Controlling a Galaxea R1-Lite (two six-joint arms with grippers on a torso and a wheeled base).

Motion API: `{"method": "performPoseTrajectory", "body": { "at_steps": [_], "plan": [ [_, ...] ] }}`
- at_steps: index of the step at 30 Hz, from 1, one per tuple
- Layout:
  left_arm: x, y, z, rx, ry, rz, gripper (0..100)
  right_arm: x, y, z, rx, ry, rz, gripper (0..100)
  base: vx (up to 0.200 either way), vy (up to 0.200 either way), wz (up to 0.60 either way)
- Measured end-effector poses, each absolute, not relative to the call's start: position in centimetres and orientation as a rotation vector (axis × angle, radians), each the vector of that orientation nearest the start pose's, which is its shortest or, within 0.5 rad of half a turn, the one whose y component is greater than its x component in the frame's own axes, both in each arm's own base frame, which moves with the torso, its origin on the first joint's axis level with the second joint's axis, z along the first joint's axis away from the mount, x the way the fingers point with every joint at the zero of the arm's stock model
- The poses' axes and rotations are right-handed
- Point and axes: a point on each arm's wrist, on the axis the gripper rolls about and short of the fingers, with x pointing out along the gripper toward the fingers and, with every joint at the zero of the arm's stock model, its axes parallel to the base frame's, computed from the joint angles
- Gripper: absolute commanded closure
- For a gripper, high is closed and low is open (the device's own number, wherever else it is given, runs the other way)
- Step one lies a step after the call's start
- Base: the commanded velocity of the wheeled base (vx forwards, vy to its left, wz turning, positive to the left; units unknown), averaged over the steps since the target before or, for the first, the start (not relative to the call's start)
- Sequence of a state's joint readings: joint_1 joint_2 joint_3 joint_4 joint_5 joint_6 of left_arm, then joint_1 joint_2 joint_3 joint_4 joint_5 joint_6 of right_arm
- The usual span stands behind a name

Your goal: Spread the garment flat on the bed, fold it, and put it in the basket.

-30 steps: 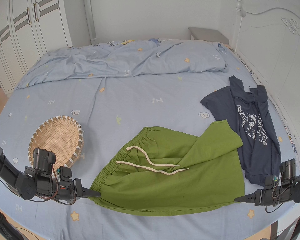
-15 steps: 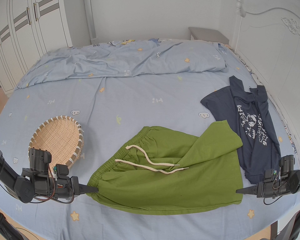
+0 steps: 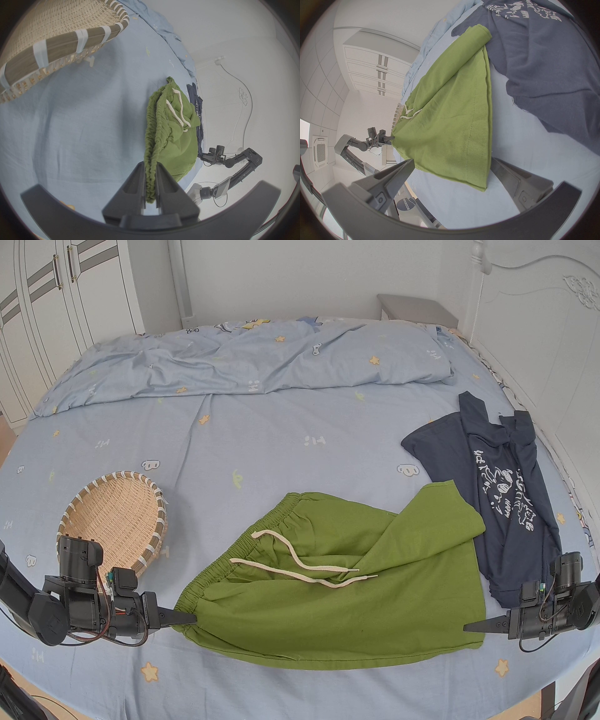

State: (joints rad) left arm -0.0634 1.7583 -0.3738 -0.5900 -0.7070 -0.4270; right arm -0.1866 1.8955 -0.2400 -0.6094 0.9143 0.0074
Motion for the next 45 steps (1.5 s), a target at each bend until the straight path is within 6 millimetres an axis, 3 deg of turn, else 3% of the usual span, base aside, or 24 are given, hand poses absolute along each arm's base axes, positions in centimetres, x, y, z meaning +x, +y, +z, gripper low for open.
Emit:
{"method": "performPoseTrajectory", "body": {
  "at_steps": [18, 19, 36, 45],
  "plan": [
    [23.0, -2.8, 6.8, -0.643, 0.92, -0.553, 100, 20.4, -1.7, 1.3, 0.575, 0.95, 0.663, 0, 0.0, 0.0, 0.0],
    [23.0, -2.8, 6.8, -0.644, 0.919, -0.553, 100, 20.4, -1.7, 1.3, 0.575, 0.951, 0.663, 100, 0.0, 0.0, 0.0],
    [22.8, -2.3, 6.7, -0.655, 0.92, -0.531, 100, 19.3, -2.0, 1.0, 0.602, 0.971, 0.642, 100, 0.0, 0.0, 0.0],
    [19.6, -1.3, 5.9, -0.689, 0.963, -0.471, 100, 18.2, -0.5, 1.6, 0.596, 1.04, 0.689, 100, 0.0, 0.0, 0.0]
  ]
}}
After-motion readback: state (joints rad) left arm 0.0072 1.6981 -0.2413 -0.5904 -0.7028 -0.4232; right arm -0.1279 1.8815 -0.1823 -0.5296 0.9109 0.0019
